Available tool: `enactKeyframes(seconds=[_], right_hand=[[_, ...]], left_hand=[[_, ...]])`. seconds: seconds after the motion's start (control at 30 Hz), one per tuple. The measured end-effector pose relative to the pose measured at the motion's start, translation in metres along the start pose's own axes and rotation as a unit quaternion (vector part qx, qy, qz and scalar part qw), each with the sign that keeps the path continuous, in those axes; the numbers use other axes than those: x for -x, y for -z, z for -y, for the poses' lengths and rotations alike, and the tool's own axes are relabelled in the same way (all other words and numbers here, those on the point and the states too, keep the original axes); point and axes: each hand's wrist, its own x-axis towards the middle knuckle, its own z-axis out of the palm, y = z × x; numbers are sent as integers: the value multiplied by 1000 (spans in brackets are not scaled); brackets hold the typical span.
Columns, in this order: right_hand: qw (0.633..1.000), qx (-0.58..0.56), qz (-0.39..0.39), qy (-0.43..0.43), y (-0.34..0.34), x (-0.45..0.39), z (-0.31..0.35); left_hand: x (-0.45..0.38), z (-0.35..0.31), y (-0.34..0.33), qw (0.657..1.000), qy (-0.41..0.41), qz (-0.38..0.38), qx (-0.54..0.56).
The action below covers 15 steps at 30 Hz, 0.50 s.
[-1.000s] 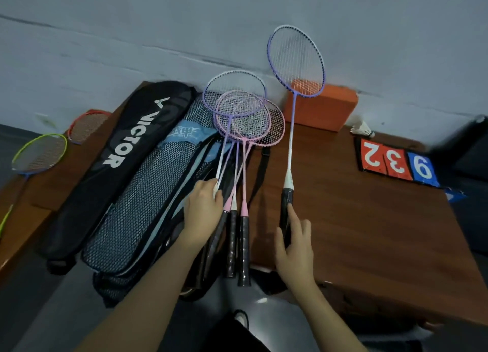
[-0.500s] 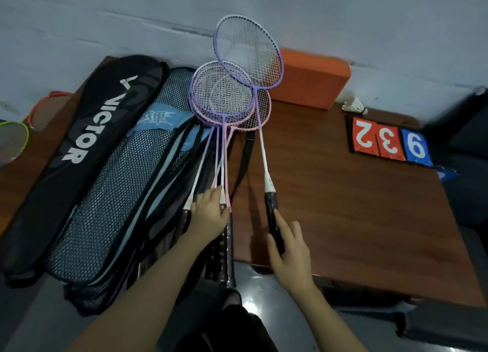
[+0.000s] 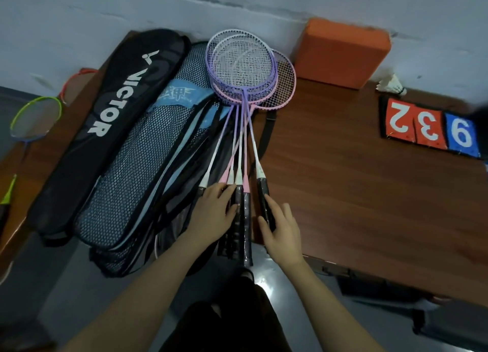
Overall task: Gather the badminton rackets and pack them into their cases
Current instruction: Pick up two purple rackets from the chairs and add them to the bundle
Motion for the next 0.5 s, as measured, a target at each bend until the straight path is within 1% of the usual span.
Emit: enactKeyframes(seconds=[0.1, 0.23, 0.37, 0.5], right_hand=[[999, 35, 10, -16, -6, -6, -2], [995, 65, 16, -78, -11, -7, -3], [991, 109, 4, -76, -8, -8, 5], [993, 97, -21, -67, -6, -11, 32]], left_hand=[[0, 1, 1, 1000, -11, 10, -20], [2, 6, 1, 998, -23, 30, -55], [2, 7, 9, 996, -40, 34, -75], [10, 23, 27, 997, -44, 3, -63]])
